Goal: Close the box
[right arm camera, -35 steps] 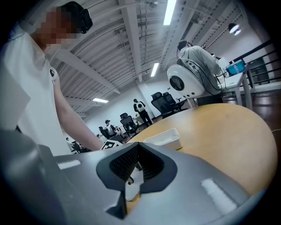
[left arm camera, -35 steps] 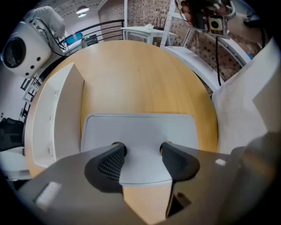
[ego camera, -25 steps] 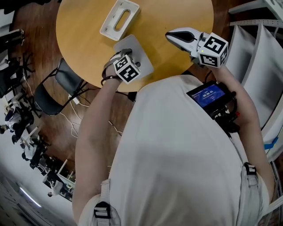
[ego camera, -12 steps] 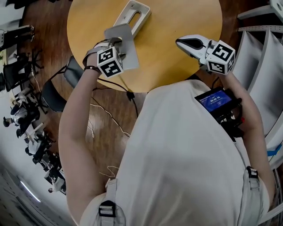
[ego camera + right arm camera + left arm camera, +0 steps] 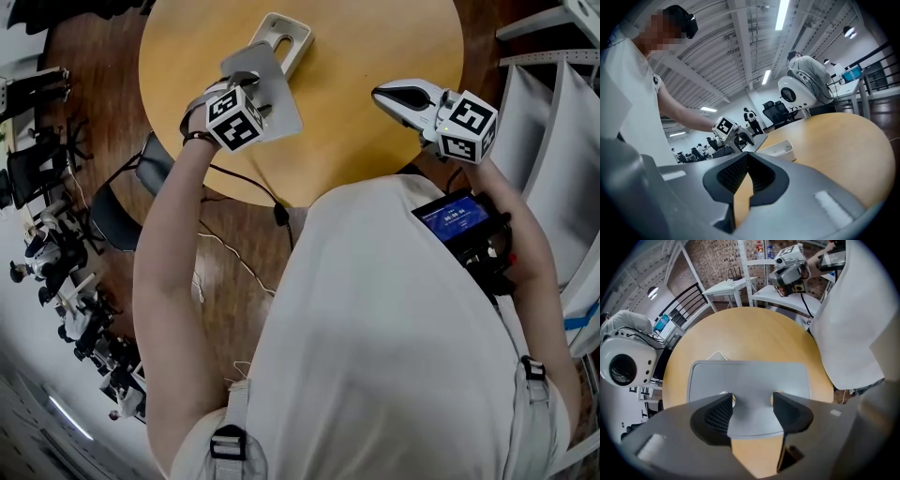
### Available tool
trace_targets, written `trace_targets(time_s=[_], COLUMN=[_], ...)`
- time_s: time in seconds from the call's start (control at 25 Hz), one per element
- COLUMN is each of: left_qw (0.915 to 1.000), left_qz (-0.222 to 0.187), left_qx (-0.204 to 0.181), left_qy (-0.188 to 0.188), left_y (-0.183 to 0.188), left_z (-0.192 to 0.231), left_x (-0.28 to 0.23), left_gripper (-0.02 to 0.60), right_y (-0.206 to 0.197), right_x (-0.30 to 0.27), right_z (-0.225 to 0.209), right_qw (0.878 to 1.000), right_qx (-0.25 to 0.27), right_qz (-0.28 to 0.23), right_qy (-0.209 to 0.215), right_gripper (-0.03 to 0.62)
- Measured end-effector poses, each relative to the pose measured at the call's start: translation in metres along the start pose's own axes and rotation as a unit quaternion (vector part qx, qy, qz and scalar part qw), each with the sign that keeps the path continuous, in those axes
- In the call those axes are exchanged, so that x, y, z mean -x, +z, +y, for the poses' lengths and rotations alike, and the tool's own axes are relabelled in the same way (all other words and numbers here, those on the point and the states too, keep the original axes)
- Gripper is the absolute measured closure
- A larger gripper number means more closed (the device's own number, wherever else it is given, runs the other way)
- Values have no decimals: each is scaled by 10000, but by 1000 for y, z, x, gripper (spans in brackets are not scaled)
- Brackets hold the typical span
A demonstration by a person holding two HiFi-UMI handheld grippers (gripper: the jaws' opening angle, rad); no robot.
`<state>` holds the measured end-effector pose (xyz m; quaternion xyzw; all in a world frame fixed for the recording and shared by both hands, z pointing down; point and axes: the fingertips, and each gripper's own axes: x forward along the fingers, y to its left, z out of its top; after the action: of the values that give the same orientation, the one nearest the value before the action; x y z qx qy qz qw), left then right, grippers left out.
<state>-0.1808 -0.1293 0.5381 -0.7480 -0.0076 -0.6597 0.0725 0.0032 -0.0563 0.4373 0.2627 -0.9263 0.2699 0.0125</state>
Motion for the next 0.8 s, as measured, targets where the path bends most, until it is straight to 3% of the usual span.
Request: trace_targets(time_s=[0.4,0.8], left_qw=[9990,9995], left_qz=[-202,-177], left_qx=[397,260], left_qy=[-52,-90], left_y=[5,5], left_z=[18,27], left_x=[5,8], left_gripper=[310,310], right_y=[3,4], right_x=[-2,-6], right_z=[1,4], right_qw=[9999,9997], right_qx=[-146,-208], right_qz=[27,45], right_qy=[14,84], right_gripper=[594,594])
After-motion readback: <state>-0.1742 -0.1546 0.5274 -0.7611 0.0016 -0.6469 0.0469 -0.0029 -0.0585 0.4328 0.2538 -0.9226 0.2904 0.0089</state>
